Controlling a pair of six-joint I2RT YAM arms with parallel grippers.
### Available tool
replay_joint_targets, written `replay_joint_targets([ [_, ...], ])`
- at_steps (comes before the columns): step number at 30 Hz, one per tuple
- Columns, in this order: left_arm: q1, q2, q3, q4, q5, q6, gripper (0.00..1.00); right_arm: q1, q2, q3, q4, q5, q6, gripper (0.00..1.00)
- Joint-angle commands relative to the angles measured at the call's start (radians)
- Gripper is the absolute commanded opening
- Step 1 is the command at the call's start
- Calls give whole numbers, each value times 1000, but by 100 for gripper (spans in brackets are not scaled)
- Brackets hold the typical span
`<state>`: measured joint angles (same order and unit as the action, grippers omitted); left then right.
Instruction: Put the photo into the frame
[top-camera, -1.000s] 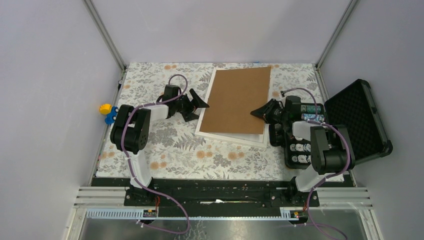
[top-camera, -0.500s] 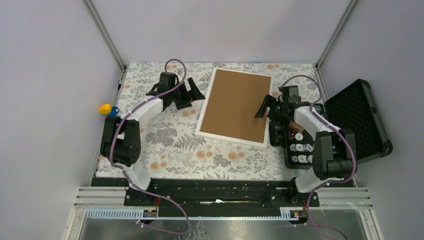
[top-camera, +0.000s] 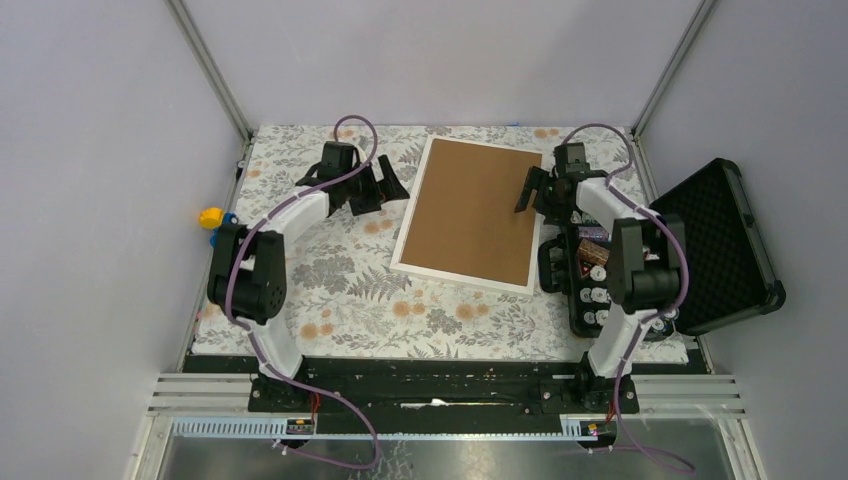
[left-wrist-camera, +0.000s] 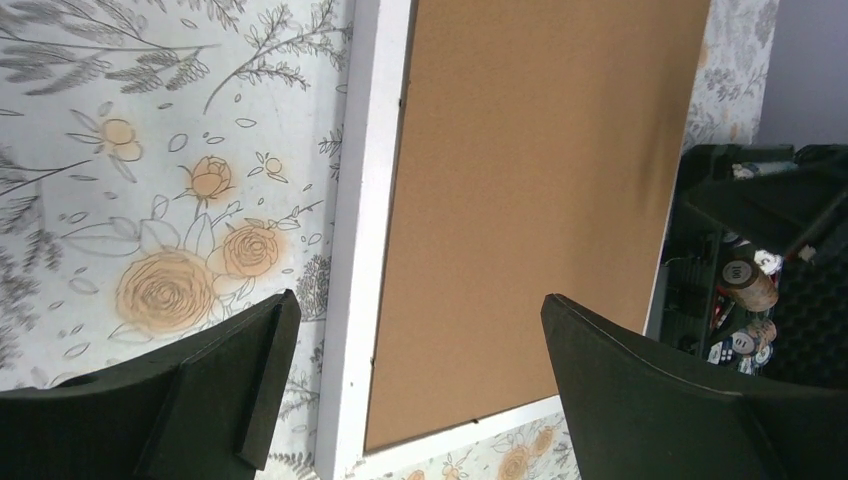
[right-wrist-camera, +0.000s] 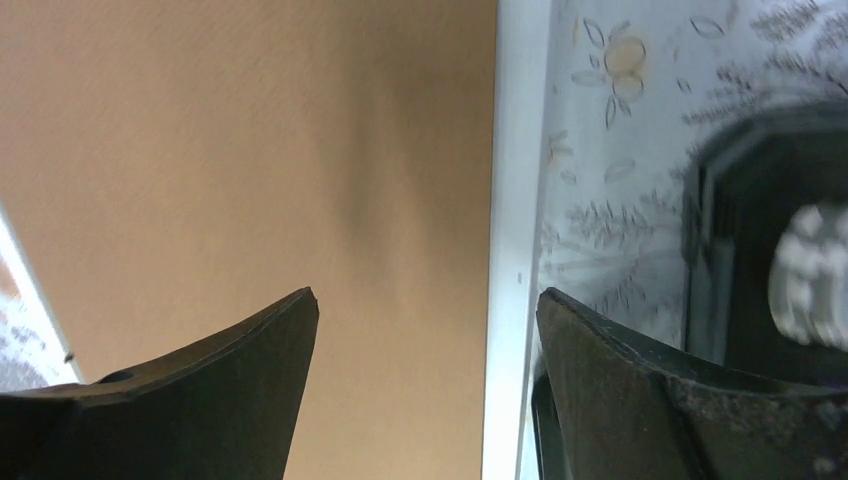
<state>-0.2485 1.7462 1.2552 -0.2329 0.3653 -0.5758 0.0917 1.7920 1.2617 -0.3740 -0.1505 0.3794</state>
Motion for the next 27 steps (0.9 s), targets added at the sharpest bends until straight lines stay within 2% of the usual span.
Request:
replay_joint_targets([
  [1, 2, 111, 29, 52, 109, 0, 99, -9, 127, 101, 39, -18, 5, 87],
  [3, 0, 152, 32, 55, 92, 1, 99, -16, 154, 91, 87, -55, 18, 87],
  [7, -11, 232, 14, 120, 198, -77, 99, -14, 205, 83, 161, -189, 40, 84],
  [9, -15, 248, 9, 125, 204, -93, 99, -12, 191, 34, 213, -250, 64, 84],
  [13, -21, 207, -41, 154, 232, -120, 99, 21, 106, -119, 339, -327, 135, 83],
  [16, -23, 133, -140, 163, 234, -152, 99, 67, 52, -213, 422, -404, 189, 82],
  [18, -21, 57, -221, 171, 219, -173, 99, 77, -8, -251, 392, -357, 178, 84],
  [21, -13, -71, -315, 143, 159, -164, 99, 70, -89, -254, 234, -203, 118, 90],
  [23, 3, -103, -305, 54, 116, -116, 99, 52, -111, -249, 169, -167, 86, 92],
  [27, 40, -88, -204, -92, 44, 1, 99, -8, -165, -269, 156, -188, 67, 91],
])
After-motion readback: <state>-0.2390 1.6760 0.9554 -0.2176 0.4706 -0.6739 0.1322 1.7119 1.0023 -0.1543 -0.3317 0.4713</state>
